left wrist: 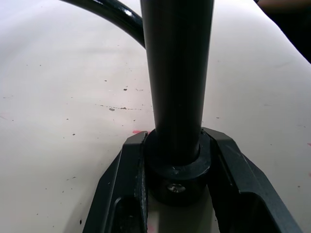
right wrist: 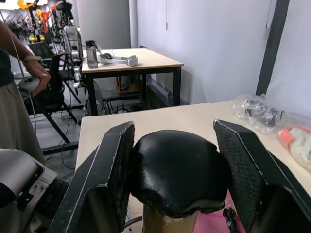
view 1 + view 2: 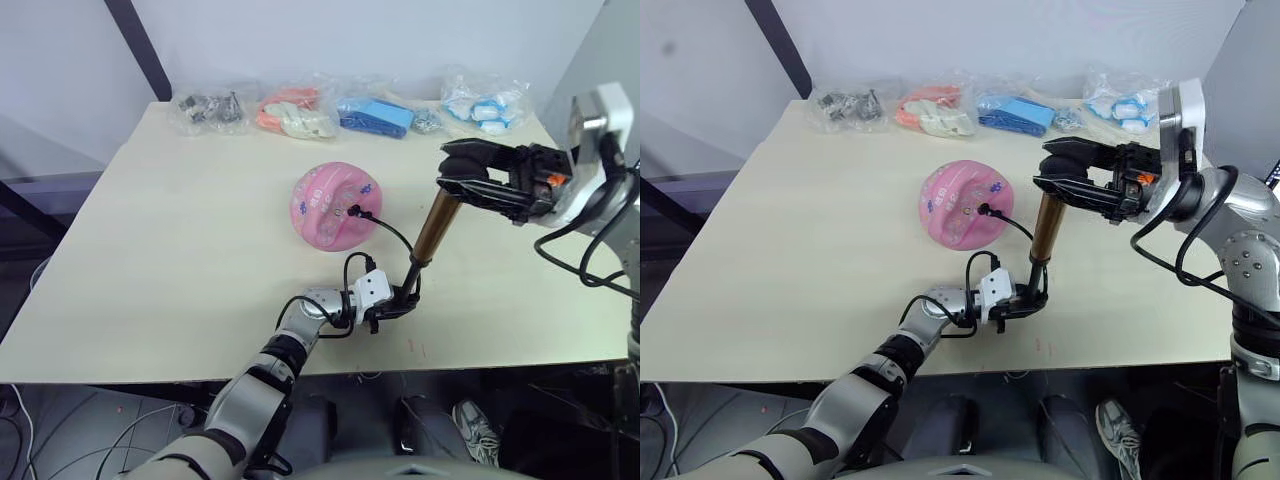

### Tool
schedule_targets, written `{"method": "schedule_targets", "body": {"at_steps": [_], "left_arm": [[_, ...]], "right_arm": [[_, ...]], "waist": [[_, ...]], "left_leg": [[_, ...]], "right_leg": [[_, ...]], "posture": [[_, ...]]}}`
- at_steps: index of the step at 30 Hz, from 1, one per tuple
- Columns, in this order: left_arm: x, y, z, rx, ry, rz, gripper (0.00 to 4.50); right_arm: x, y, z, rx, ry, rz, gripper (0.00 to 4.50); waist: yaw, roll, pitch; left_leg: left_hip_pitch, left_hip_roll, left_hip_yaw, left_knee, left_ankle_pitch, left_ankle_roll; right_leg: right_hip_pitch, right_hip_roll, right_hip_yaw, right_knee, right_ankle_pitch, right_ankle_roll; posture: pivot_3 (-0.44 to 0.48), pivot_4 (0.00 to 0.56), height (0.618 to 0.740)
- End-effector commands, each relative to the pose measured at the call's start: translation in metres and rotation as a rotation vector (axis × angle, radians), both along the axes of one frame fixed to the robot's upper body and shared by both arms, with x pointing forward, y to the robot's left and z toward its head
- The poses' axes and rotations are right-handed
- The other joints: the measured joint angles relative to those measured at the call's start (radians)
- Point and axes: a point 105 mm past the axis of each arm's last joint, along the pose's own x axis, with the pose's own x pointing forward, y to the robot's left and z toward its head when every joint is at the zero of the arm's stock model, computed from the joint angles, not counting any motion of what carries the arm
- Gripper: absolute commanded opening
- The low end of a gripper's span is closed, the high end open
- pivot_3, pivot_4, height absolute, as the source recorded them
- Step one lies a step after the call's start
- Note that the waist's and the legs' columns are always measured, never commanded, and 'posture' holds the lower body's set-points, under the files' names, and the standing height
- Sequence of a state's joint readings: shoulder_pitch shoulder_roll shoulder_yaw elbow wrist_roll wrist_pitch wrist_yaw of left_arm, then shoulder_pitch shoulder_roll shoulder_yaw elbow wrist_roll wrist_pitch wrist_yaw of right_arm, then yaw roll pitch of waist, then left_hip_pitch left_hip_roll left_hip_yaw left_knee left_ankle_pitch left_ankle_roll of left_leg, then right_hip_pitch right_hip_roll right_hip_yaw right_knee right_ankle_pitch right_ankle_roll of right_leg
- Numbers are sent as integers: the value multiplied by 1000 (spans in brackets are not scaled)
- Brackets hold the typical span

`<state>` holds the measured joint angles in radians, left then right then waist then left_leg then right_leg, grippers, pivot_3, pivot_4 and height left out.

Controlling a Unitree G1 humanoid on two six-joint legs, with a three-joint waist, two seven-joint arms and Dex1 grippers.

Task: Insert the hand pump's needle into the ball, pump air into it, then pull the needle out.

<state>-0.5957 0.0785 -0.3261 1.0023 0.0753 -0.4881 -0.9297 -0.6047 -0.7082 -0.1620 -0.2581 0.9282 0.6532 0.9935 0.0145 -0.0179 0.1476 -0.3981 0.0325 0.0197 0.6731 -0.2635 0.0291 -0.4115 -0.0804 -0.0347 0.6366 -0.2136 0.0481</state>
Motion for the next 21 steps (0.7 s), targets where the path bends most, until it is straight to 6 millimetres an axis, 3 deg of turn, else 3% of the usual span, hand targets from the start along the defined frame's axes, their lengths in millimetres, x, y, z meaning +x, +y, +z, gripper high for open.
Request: {"method": "schedule_targets", "body": {"at_steps": [1,12,17,21], "left_arm": [[-18,20,-43,133,128,21,1122],[-21,22,-44,126,134,9,1122],[-21,23,-42,110,135,10,1122],[-22,24,-44,118,131,1,1122]], "right_arm": [[-4,-5,13,3,-79,-23,2092],[3,13,-92,-136,60,-30,2092],[2,19,-130,-193,90,-17,2092],[2,22,-149,-241,86,-16,2092]], "waist": [[0,0,0],[-3,3,-13],[-6,3,-22],[-6,3,-24]], "left_leg": [[0,0,0,0,0,0],[2,0,0,-1,0,0],[4,2,1,-3,0,0],[4,4,1,-3,0,0]], "right_leg": [[0,0,0,0,0,0],[1,1,0,0,-2,3],[2,2,0,-2,-3,3],[2,4,1,-3,-3,2]], "posture": [[0,150,740],[0,150,740],[0,150,740],[0,150,740]]}}
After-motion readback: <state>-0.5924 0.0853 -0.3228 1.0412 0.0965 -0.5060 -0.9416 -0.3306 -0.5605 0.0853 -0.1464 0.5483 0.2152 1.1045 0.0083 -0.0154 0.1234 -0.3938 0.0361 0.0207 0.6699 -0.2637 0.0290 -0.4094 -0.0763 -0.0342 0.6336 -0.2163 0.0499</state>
